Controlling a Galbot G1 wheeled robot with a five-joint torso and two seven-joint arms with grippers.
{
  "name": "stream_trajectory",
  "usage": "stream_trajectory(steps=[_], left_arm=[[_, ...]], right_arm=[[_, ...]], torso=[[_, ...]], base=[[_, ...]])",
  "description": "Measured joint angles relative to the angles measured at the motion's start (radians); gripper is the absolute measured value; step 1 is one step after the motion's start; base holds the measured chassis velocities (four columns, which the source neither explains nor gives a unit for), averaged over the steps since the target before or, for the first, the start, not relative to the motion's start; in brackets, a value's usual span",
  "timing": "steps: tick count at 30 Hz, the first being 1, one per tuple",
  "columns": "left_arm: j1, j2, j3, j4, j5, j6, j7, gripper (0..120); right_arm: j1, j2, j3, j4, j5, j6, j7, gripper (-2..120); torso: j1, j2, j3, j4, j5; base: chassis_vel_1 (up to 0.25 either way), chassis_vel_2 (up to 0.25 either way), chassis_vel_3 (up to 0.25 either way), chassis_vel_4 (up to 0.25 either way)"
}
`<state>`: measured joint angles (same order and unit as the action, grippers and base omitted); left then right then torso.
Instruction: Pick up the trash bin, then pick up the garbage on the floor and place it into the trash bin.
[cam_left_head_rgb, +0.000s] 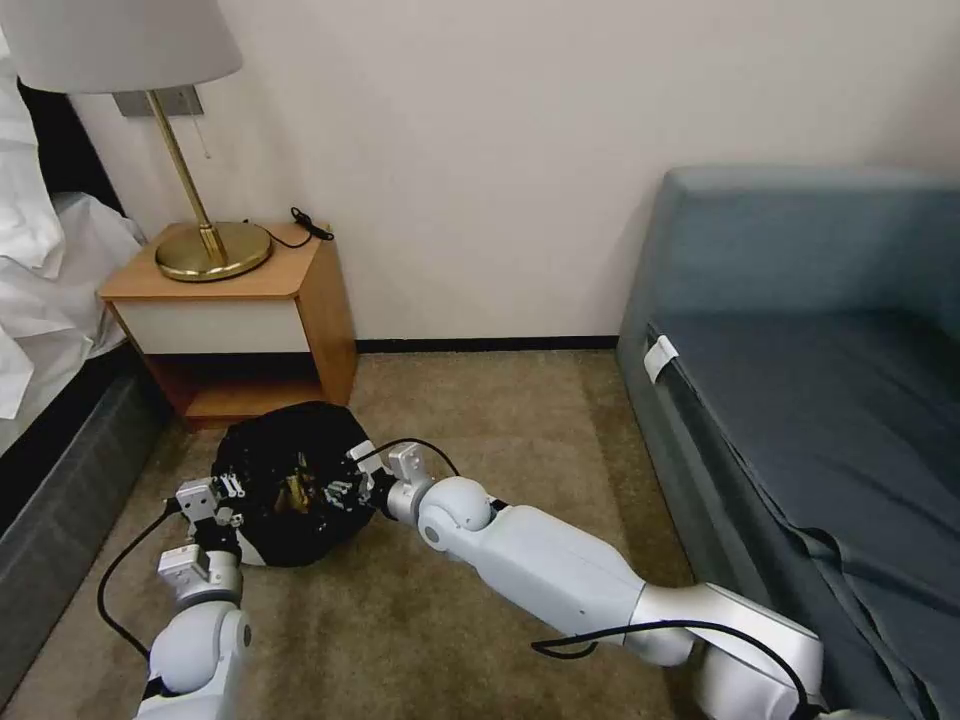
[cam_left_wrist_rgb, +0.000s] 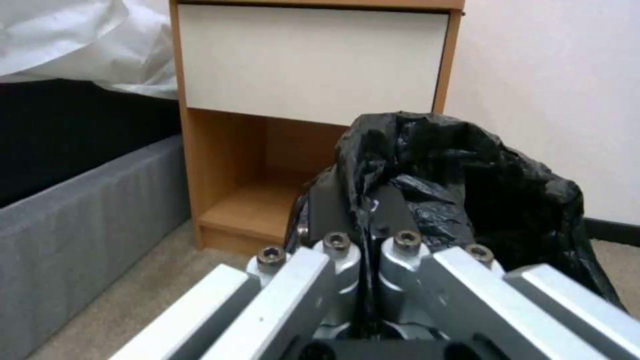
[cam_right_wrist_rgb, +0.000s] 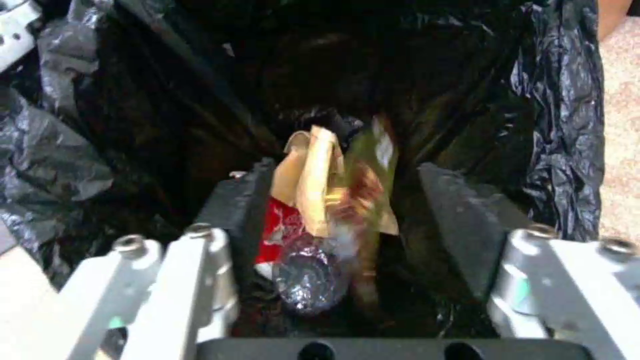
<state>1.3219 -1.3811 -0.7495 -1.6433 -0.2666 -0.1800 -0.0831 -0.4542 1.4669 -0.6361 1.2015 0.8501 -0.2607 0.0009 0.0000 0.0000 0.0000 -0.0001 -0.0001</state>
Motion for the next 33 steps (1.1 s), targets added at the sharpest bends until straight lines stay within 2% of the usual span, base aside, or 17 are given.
stream_trajectory(steps=[3, 6, 7, 8, 11, 22, 33], left_arm=[[0.0, 0.001, -0.002, 0.0, -0.001, 0.0, 0.0, 0], [0.005, 0.007, -0.017, 0.002, -0.007, -0.001, 0.0, 0], [0.005, 0.007, -0.017, 0.002, -0.007, -0.001, 0.0, 0], [0.008, 0.008, -0.023, 0.003, -0.009, -0.001, 0.0, 0], [0.014, 0.012, -0.036, 0.003, -0.018, -0.002, -0.004, 0], [0.025, 0.033, -0.073, -0.017, -0.06, 0.018, -0.033, 0], [0.037, 0.033, -0.096, 0.008, -0.062, 0.025, -0.049, 0]], right_arm=[[-0.002, -0.001, 0.003, 0.008, -0.003, 0.0, 0.003, 65], [-0.003, 0.001, 0.056, 0.054, -0.008, 0.0, 0.024, 85], [-0.003, 0.001, 0.056, 0.054, -0.008, 0.0, 0.024, 85], [-0.001, -0.002, 0.073, 0.067, -0.008, -0.001, 0.028, 91], [-0.002, -0.01, 0.113, 0.089, -0.018, -0.002, 0.033, 99], [-0.053, -0.061, 0.233, 0.131, -0.035, -0.002, 0.033, 100], [-0.105, -0.109, 0.334, 0.163, -0.015, -0.004, 0.032, 100]], torso=[[0.0, 0.0, 0.0, 0.0, 0.0], [0.0, 0.0, 0.0, 0.0001, 0.0001], [0.0, 0.0, 0.0, 0.0001, 0.0001], [0.0, 0.0, 0.0, 0.0001, 0.0], [0.0, 0.0, 0.0, 0.0001, 0.0], [0.0, 0.0, 0.0, 0.0, 0.0002], [0.0, 0.0, 0.0, 0.0, 0.0002]], base=[[0.0, 0.0, 0.0, 0.0], [0.0, 0.0, 0.0, 0.0], [0.0, 0.0, 0.0, 0.0], [0.0, 0.0, 0.0, 0.0], [0.0, 0.0, 0.0, 0.0], [0.0, 0.0, 0.0, 0.0], [0.0, 0.0, 0.0, 0.0]])
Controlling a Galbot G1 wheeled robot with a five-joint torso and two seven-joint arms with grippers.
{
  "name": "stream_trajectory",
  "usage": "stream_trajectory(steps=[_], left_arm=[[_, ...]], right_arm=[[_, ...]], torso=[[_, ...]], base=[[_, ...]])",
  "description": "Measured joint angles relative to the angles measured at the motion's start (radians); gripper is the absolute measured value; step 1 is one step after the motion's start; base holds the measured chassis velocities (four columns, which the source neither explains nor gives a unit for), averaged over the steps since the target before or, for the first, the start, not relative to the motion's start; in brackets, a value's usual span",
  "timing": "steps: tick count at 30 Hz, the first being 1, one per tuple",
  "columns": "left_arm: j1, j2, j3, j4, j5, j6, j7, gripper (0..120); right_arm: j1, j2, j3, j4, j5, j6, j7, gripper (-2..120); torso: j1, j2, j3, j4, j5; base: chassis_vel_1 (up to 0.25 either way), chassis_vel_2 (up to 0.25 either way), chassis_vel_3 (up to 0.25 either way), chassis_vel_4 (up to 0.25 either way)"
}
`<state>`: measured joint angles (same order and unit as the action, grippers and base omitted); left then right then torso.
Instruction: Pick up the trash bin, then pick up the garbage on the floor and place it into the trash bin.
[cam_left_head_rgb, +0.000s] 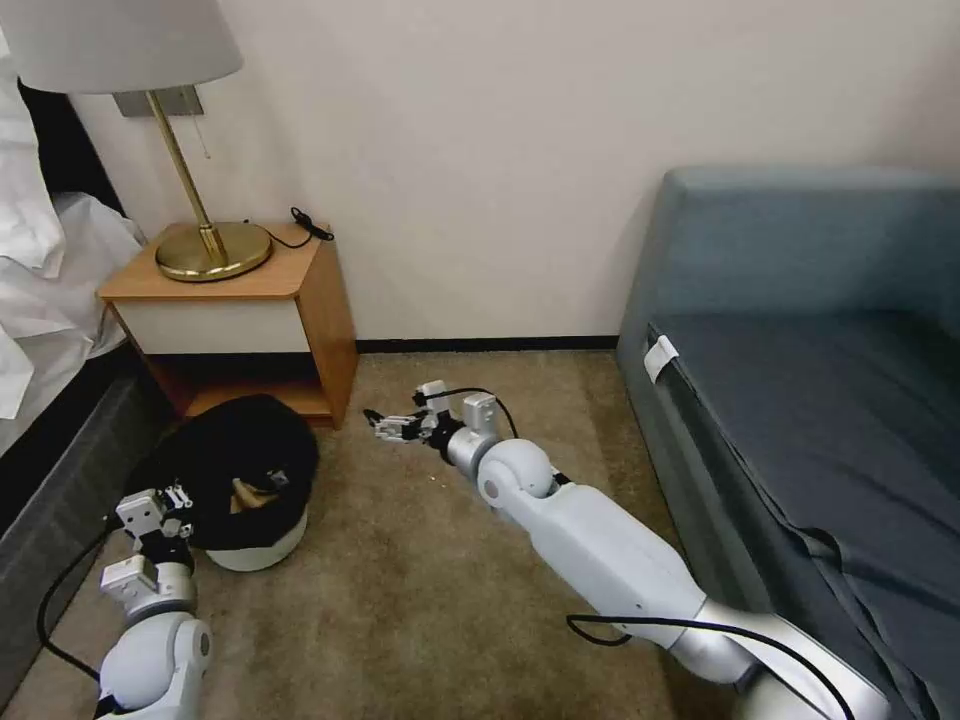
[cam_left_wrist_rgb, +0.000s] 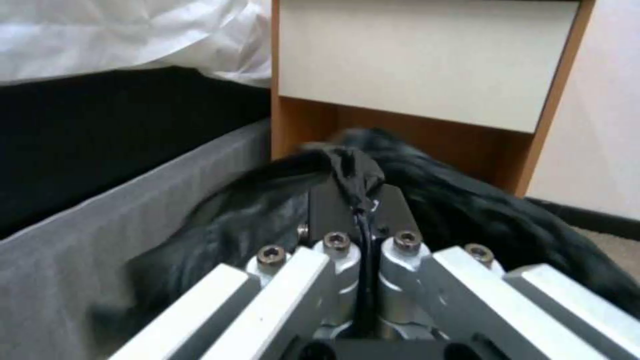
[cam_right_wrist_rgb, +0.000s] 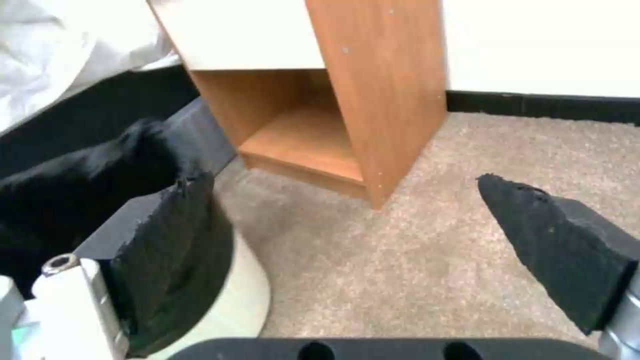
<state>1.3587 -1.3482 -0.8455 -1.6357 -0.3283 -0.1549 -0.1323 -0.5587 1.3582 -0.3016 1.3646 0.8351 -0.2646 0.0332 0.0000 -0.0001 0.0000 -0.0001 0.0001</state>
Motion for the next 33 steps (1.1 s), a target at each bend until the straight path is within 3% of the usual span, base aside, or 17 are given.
stream_trajectory(steps=[7, 9, 14, 17, 19, 26, 29, 33], left_arm=[[0.022, -0.006, -0.02, 0.008, -0.014, 0.01, -0.043, 0], [0.031, -0.007, -0.027, 0.01, -0.017, 0.011, -0.053, 5], [0.079, -0.025, -0.066, -0.009, -0.023, 0.011, -0.085, 30], [0.088, -0.03, -0.076, -0.02, -0.023, 0.012, -0.092, 35], [0.106, -0.04, -0.096, -0.044, -0.023, 0.012, -0.104, 47], [0.113, -0.055, -0.123, -0.093, 0.003, 0.017, -0.131, 67], [0.124, -0.069, -0.137, -0.143, 0.04, 0.026, -0.143, 84], [0.138, -0.079, -0.151, -0.175, 0.061, 0.026, -0.147, 94]], right_arm=[[-0.018, -0.012, 0.025, 0.005, 0.01, -0.003, 0.006, 100], [-0.021, -0.016, 0.029, 0.006, 0.01, -0.005, 0.007, 100], [-0.043, -0.028, 0.053, 0.018, 0.009, -0.012, 0.01, 100], [-0.052, -0.032, 0.059, 0.022, 0.004, -0.012, 0.01, 100], [-0.073, -0.039, 0.074, 0.032, -0.006, -0.011, 0.006, 100], [-0.1, -0.052, 0.086, 0.057, -0.012, -0.002, -0.005, 100], [-0.111, -0.059, 0.093, 0.078, -0.021, 0.012, -0.006, 100], [-0.122, -0.064, 0.105, 0.094, -0.022, 0.025, -0.001, 100]], torso=[[0.0, 0.0, 0.0, 0.0001, -0.0001], [0.0, 0.0, 0.0, 0.0001, 0.0], [0.0, 0.0, 0.0, 0.0002, -0.0001], [0.0, 0.0, 0.0, 0.0002, -0.0001], [0.0, 0.0, 0.0, 0.0001, -0.0001], [0.0, 0.0, 0.0, 0.0, 0.0], [0.0, 0.0, 0.0, 0.0001, 0.0], [0.0, 0.0, 0.0, 0.0001, -0.0001]], base=[[0.0, 0.0, 0.0, 0.0], [0.0, 0.0, 0.0, 0.0], [0.0, 0.0, 0.0, 0.0], [0.0, 0.0, 0.0, 0.0], [0.0, 0.0, 0.0, 0.0], [0.0, 0.0, 0.0, 0.0], [0.0, 0.0, 0.0, 0.0], [0.0, 0.0, 0.0, 0.0]])
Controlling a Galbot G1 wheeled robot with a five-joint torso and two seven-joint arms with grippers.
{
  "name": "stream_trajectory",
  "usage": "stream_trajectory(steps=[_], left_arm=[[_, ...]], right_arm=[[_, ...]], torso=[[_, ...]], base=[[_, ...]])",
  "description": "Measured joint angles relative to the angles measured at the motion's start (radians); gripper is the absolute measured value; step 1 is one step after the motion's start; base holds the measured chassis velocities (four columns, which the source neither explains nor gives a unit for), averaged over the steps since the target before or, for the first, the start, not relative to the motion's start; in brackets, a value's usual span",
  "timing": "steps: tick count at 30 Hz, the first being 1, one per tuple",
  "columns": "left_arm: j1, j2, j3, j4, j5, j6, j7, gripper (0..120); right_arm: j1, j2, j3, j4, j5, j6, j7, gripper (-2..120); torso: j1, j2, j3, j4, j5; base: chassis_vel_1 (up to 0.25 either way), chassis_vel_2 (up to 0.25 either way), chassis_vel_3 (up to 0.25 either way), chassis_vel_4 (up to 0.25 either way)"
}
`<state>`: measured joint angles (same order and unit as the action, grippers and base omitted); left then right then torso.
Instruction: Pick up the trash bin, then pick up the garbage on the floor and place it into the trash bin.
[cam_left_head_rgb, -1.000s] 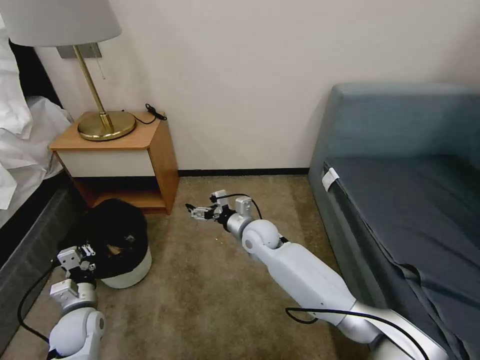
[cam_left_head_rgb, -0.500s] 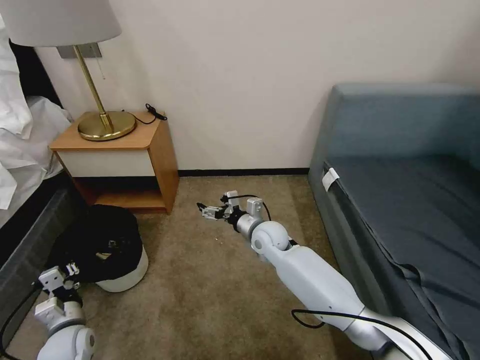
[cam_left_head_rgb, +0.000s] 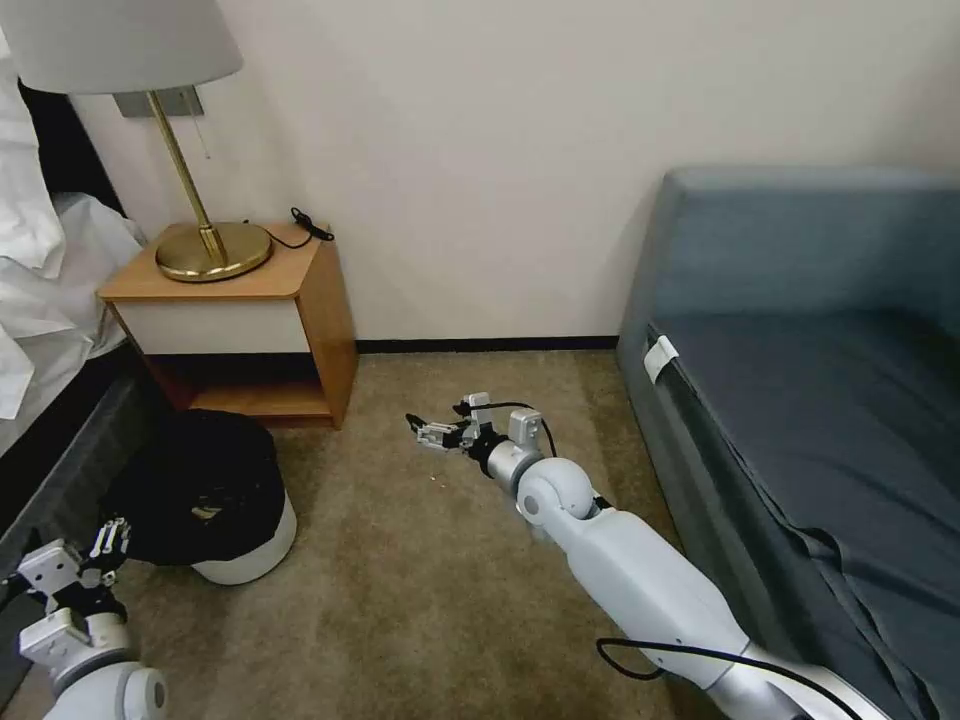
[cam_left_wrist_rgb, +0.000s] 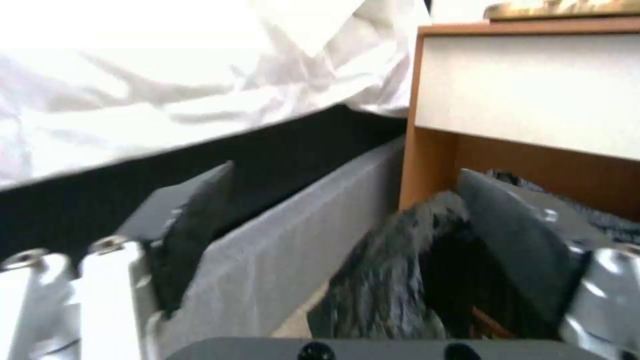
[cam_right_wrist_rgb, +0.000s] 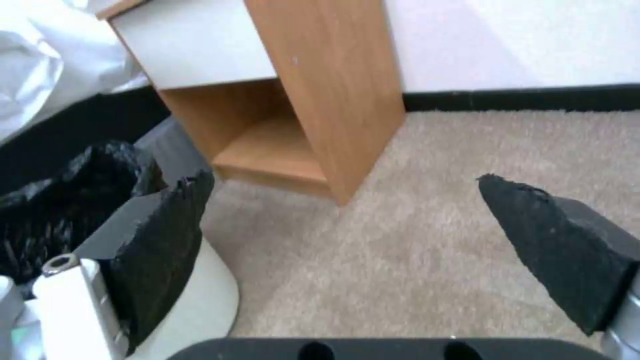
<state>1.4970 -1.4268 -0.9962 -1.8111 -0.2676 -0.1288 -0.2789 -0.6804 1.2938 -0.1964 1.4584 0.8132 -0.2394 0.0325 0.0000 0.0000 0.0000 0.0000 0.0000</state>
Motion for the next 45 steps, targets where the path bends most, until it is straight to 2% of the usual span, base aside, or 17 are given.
stream_trajectory(steps=[2, 3, 4, 7, 8, 11, 14, 16, 19, 23, 25, 33, 45], left_arm=[[0.011, -0.004, -0.01, -0.024, 0.006, -0.003, 0.0, 98], [0.032, -0.007, -0.023, -0.084, 0.018, -0.008, 0.003, 100], [0.032, -0.007, -0.023, -0.084, 0.018, -0.008, 0.003, 100], [0.046, 0.001, -0.005, -0.162, 0.039, 0.004, 0.014, 100], [0.046, 0.001, -0.005, -0.162, 0.039, 0.004, 0.014, 100], [0.05, 0.017, 0.047, -0.212, 0.056, 0.028, 0.026, 100], [0.05, 0.019, 0.066, -0.227, 0.061, 0.038, 0.033, 100], [0.049, 0.022, 0.117, -0.25, 0.07, 0.066, 0.061, 100], [0.05, 0.022, 0.134, -0.253, 0.076, 0.072, 0.071, 100], [0.07, 0.026, 0.19, -0.251, 0.103, 0.073, 0.097, 100], [0.079, 0.031, 0.195, -0.247, 0.106, 0.073, 0.098, 100], [0.091, 0.051, 0.198, -0.242, 0.107, 0.076, 0.099, 100], [0.091, 0.052, 0.198, -0.24, 0.107, 0.076, 0.099, 100]], right_arm=[[-0.01, -0.006, 0.01, 0.014, 0.0, 0.01, 0.003, 100], [-0.033, -0.022, 0.035, 0.052, 0.017, 0.019, 0.016, 100], [-0.033, -0.022, 0.035, 0.052, 0.017, 0.019, 0.016, 100], [-0.082, -0.055, 0.085, 0.124, 0.024, 0.02, 0.038, 100], [-0.082, -0.055, 0.085, 0.124, 0.024, 0.02, 0.038, 100], [-0.128, -0.099, 0.146, 0.176, 0.019, 0.019, 0.048, 100], [-0.143, -0.118, 0.168, 0.19, 0.017, 0.019, 0.05, 100], [-0.179, -0.174, 0.224, 0.22, 0.015, 0.019, 0.056, 100], [-0.191, -0.193, 0.242, 0.229, 0.015, 0.019, 0.057, 100], [-0.243, -0.244, 0.314, 0.259, 0.016, 0.024, 0.06, 100], [-0.256, -0.247, 0.329, 0.262, 0.015, 0.028, 0.062, 100], [-0.286, -0.233, 0.357, 0.274, 0.001, 0.03, 0.076, 100], [-0.285, -0.23, 0.356, 0.273, 0.0, 0.028, 0.078, 100]], torso=[[0.0, 0.0, 0.0, 0.0, 0.0], [0.0, 0.0, 0.0, 0.0, 0.0001], [0.0, 0.0, 0.0, 0.0, 0.0001], [0.0, 0.0, 0.0, 0.0001, 0.0002], [0.0, 0.0, 0.0, 0.0001, 0.0002], [0.0, 0.0, 0.0, -0.0001, 0.0004], [0.0, 0.0, 0.0, -0.0002, 0.0004], [0.0, 0.0, 0.0, -0.0001, 0.0005], [0.0, 0.0, 0.0, -0.0003, 0.0004], [0.0, 0.0, 0.0, -0.0002, 0.0003], [0.0, 0.0, 0.0, -0.0001, 0.0002], [0.0, 0.0, 0.0, 0.0, 0.0002], [0.0, 0.0, 0.0, 0.0, 0.0]], base=[[0.0, 0.0, 0.0, 0.0], [0.0, 0.0, 0.0, 0.0], [0.0, 0.0, 0.0, 0.0], [0.0, 0.0, 0.0, 0.0], [0.0, 0.0, 0.0, 0.0], [0.0, 0.0, 0.0, 0.0], [0.0, 0.0, 0.0, 0.0], [0.0, 0.0, 0.0, 0.0], [0.0, 0.0, 0.0, 0.0], [0.0, 0.0, 0.0, 0.0], [0.0, 0.0, 0.0, 0.0], [0.0, 0.0, 0.0, 0.0], [0.0, 0.0, 0.0, 0.0]])
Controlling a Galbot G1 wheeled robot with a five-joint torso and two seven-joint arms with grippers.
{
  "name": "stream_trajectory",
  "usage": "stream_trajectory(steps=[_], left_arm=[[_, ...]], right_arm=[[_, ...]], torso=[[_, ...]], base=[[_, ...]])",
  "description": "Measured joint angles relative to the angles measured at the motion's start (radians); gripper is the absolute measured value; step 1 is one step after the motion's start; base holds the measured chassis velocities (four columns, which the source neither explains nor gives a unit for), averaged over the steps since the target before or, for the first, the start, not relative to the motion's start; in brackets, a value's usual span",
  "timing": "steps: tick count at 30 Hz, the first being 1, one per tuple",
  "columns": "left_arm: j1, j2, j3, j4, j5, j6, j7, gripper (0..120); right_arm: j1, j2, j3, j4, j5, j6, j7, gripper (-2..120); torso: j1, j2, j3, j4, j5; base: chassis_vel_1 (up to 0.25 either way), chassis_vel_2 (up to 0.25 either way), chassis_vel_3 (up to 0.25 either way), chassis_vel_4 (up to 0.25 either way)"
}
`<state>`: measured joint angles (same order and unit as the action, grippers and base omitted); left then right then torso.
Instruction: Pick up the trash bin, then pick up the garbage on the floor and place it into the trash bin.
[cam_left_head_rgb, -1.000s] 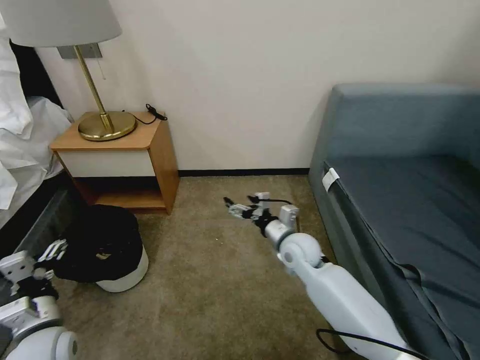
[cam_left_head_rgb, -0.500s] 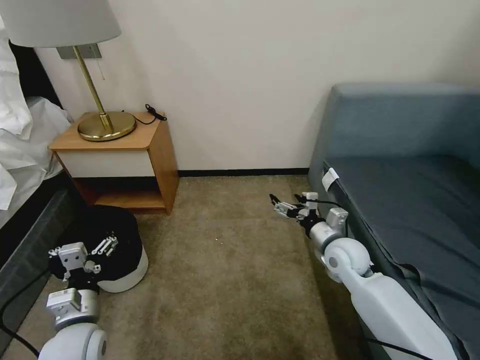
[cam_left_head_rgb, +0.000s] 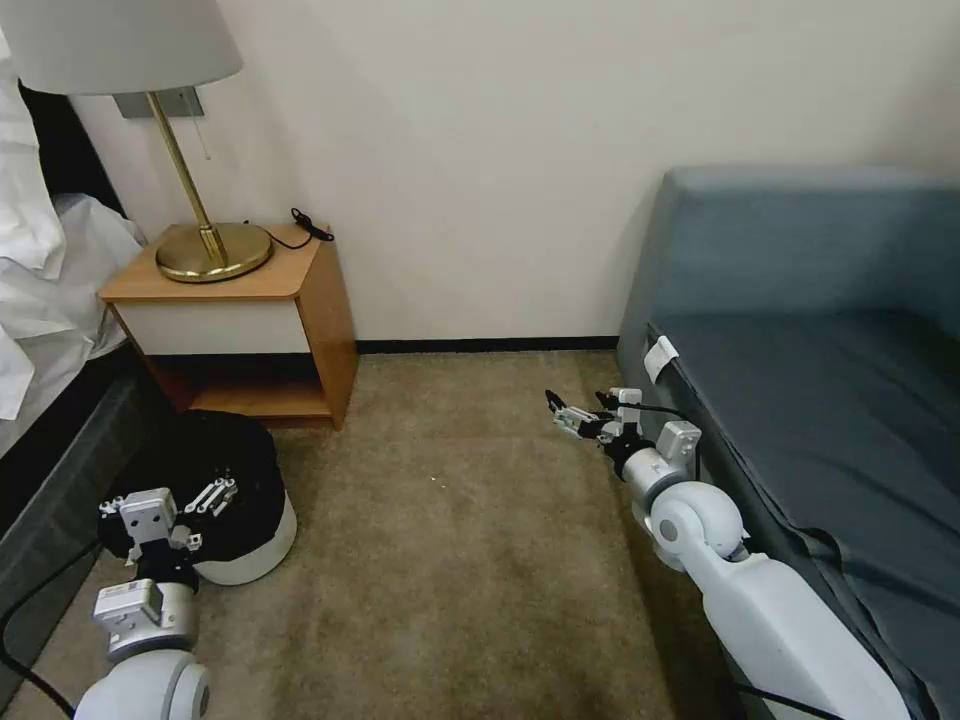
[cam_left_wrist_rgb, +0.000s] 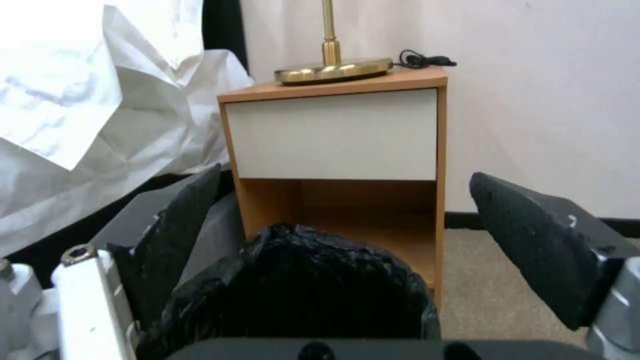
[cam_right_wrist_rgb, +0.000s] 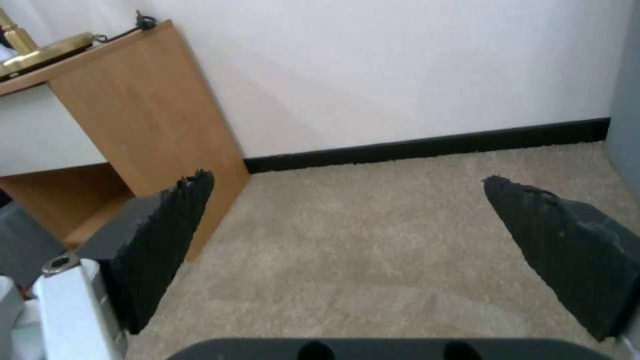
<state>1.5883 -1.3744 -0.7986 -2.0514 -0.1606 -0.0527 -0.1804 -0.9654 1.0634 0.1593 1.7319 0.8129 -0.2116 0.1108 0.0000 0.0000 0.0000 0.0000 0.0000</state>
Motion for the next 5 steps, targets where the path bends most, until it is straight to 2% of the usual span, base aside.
stream_trajectory(steps=[5], left_arm=[[0.0, 0.0, 0.0, 0.0, 0.0, 0.0, 0.0, 100]], right_arm=[[0.001, 0.0, -0.001, -0.001, 0.0, 0.0, 0.0, 100]], torso=[[0.0, 0.0, 0.0, 0.0, 0.0]], base=[[0.0, 0.0, 0.0, 0.0]])
